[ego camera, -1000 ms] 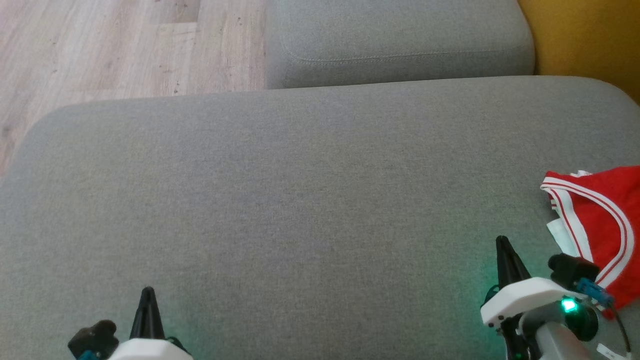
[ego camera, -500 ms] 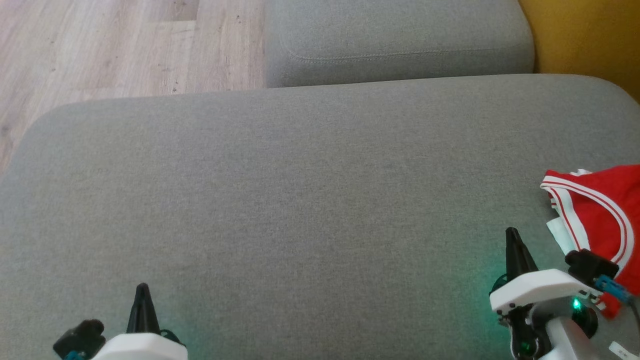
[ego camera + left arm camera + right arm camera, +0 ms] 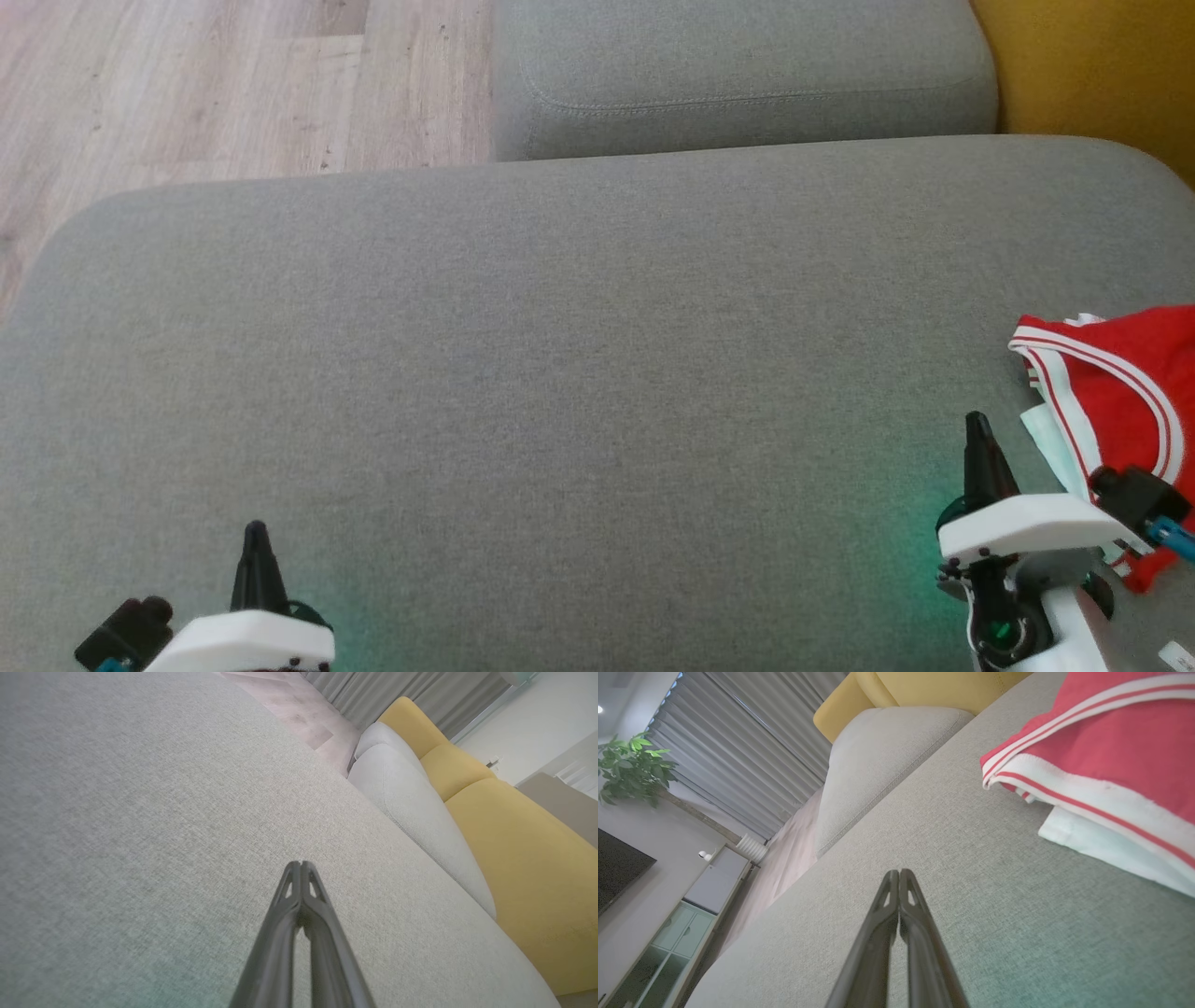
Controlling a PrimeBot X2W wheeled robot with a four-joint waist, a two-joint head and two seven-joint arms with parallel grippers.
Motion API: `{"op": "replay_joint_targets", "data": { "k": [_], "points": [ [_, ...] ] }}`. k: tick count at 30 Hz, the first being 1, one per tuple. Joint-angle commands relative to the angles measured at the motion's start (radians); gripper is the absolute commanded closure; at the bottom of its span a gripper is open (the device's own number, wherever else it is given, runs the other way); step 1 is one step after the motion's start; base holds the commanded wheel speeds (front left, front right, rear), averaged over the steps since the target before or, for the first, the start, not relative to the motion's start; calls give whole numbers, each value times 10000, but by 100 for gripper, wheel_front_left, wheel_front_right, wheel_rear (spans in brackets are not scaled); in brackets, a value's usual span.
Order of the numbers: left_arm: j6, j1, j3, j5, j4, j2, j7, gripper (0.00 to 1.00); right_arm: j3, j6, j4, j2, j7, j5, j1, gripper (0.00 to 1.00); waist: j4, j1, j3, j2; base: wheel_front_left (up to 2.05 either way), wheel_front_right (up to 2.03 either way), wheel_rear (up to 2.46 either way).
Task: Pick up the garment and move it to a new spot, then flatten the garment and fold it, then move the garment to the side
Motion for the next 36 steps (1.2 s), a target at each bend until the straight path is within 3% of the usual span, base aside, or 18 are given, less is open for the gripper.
{"op": "replay_joint_targets", "data": {
  "k": [1, 36],
  "points": [
    [-56, -510, 274, -295, -413, 53, 67, 100, 42, -3, -455, -34, 55, 330, -152, 100, -1, 0, 4, 0, 0, 0, 0],
    [-171, -605, 494, -4232, -1422, 71, 1047, 100, -341, -5, -1835, -50, 1032, 4491, 197, 100, -46, 0, 108, 0, 0, 0, 0]
  ]
}}
